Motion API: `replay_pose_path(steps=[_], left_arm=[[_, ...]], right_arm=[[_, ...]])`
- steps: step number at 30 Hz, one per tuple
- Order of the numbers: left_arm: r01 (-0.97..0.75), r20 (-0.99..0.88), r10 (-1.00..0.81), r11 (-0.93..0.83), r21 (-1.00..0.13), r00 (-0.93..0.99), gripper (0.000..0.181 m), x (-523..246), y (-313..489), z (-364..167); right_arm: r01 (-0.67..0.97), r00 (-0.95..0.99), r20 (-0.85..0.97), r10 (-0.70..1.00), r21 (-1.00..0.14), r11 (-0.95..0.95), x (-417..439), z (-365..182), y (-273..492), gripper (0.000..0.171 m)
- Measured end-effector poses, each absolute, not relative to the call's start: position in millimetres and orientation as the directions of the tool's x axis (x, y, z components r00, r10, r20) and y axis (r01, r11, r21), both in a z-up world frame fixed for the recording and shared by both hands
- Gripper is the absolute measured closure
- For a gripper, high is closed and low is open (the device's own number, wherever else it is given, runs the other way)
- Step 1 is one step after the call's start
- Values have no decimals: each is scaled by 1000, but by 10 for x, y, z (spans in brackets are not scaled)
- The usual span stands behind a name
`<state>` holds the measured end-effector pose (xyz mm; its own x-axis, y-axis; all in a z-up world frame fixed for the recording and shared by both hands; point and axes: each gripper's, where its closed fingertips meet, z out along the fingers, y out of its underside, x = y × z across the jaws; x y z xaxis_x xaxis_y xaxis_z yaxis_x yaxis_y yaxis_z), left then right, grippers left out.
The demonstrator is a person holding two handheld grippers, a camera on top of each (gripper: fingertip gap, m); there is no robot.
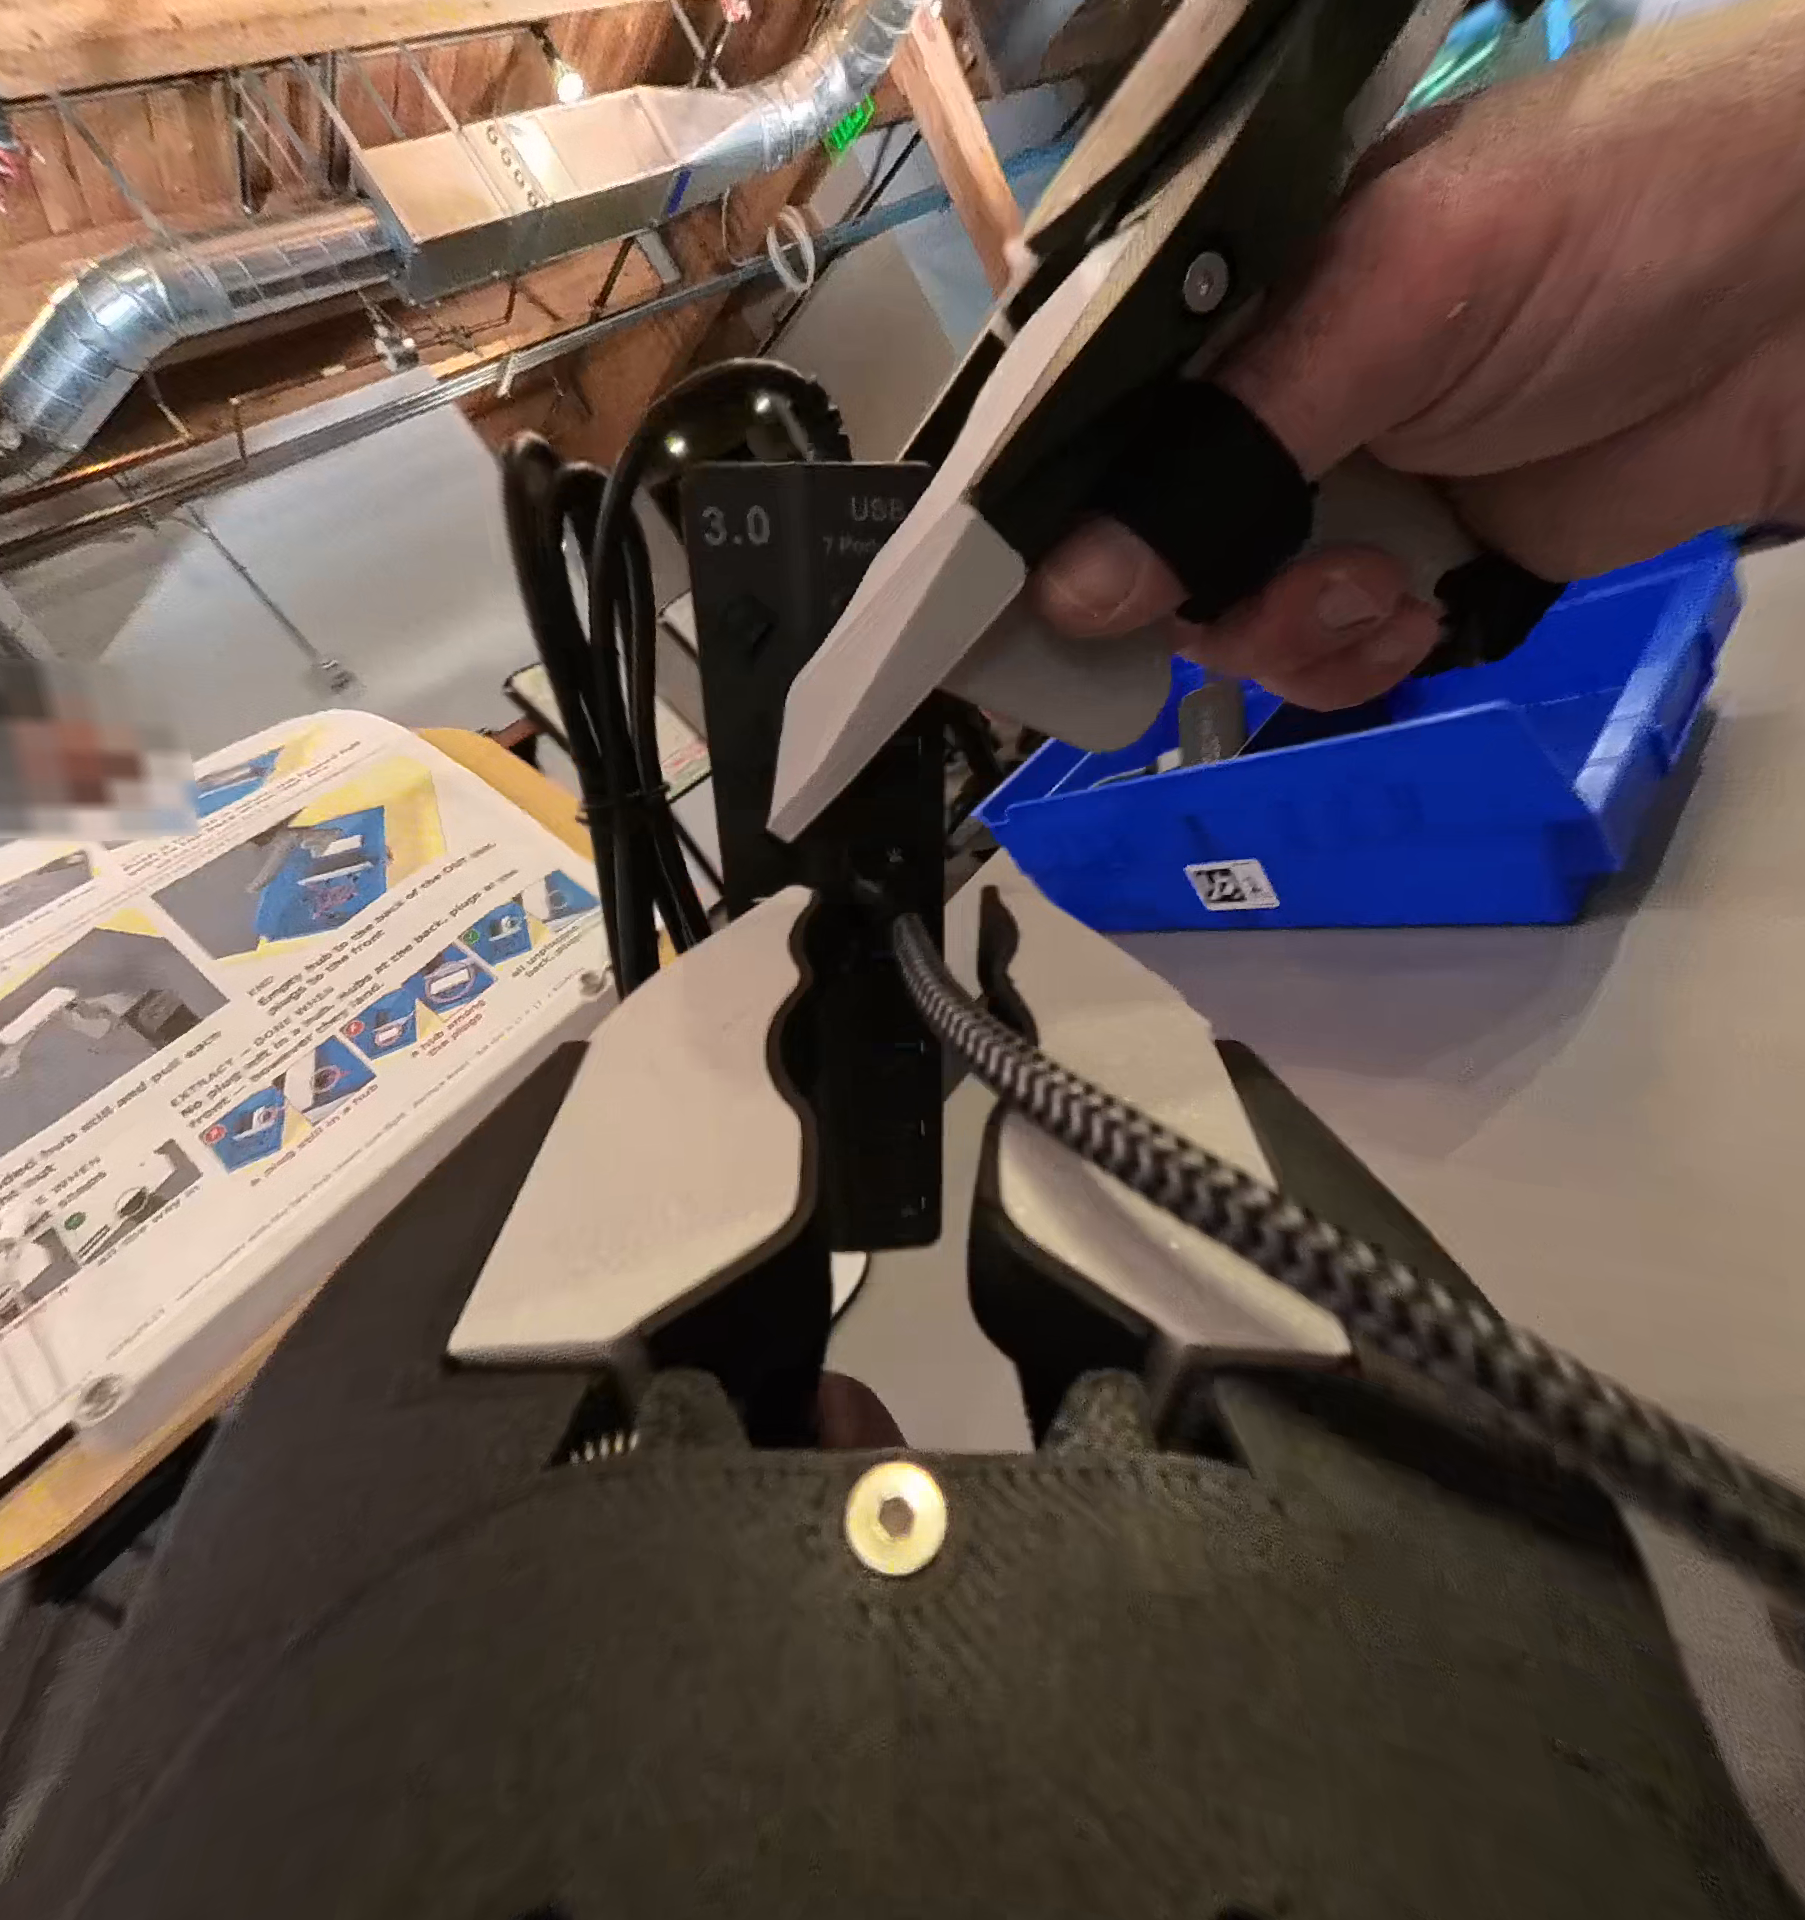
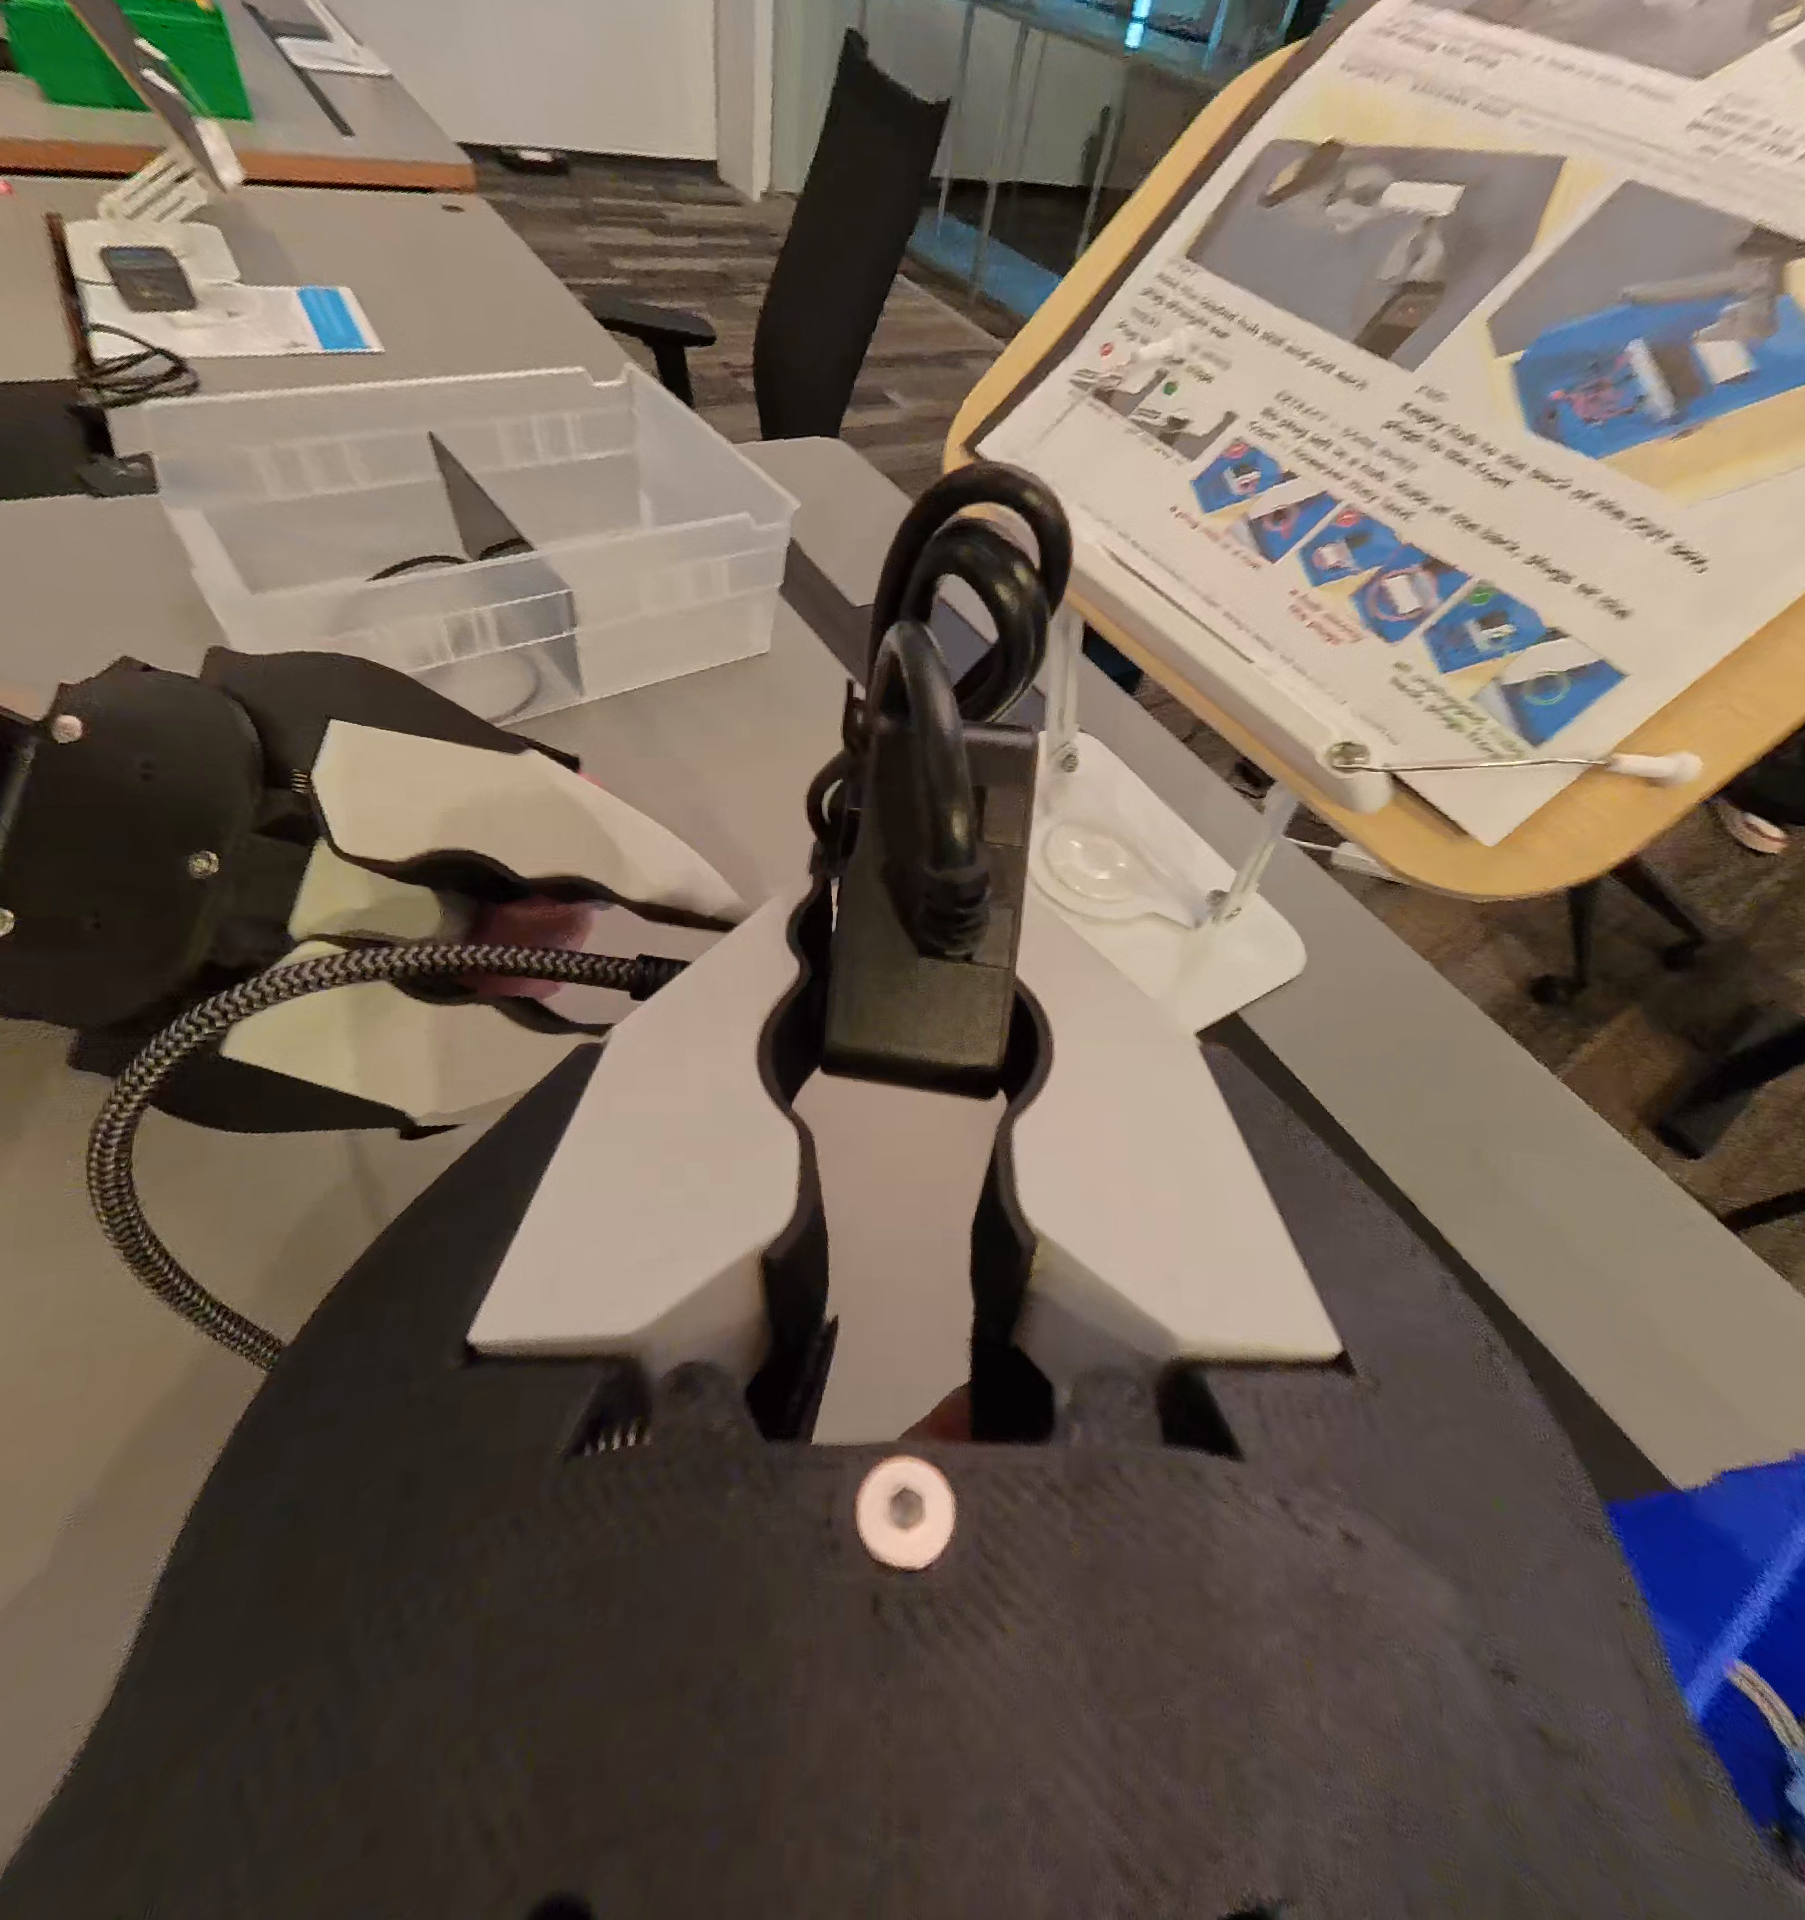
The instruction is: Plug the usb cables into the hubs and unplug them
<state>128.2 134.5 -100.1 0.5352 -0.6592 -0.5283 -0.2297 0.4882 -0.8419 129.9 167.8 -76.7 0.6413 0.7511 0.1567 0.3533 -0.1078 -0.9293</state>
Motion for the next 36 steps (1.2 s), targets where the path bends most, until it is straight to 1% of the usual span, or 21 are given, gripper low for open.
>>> replay_pose_path(steps=[3, 6, 8, 12, 17, 22, 26, 28, 30, 34, 36], left_arm=[[-225, -522, -681, 481, -847, 514, 137, 1273, 1352, -943], [-218, -537, -681, 501, -838, 499, 134, 1256, 1349, -920], [-201, -539, -692, 511, -836, 481, 136, 1265, 1340, -949], [-264, -560, -671, 498, -826, 485, 142, 1267, 1463, -1123], [-298, -573, -659, 492, -818, 486, 147, 1278, 1525, -1228], [-306, -572, -659, 484, -819, 488, 147, 1282, 1559, -1290], [-318, -584, -646, 491, -811, 491, 148, 1270, 1584, -1305], [-323, -584, -648, 488, -811, 488, 148, 1272, 1594, -1328], [-326, -583, -654, 484, -812, 482, 148, 1283, 1597, -1358], [-339, -593, -652, 487, -805, 472, 148, 1304, 1592, -1411], [-343, -601, -649, 493, -799, 466, 148, 1313, 1586, -1428]], right_arm=[[334, 688, 179, 703, -938, -88, 1497, -628, 1710, 148], [296, 741, 180, 647, -952, -74, 1764, -425, 1722, 148], [280, 776, 186, 603, -958, -65, 1979, -269, 1748, 148], [311, 842, 238, 484, -947, -77, 2533, 4, 1906, 148], [361, 904, 326, 277, -929, -85, 3311, 421, 2171, 147], [511, 857, 514, 3, -852, -116, 4063, 770, 2412, 147], [612, 759, 640, -121, -764, -207, 4457, 694, 2569, 147], [639, 721, 677, -148, -732, -239, 4577, 550, 2647, 147], [692, 637, 747, -190, -662, -288, 4710, 381, 2721, 147], [756, 507, 833, -223, -553, -349, 4864, 33, 2866, 147], [762, 499, 841, -209, -541, -357, 4880, -120, 2931, 147]])
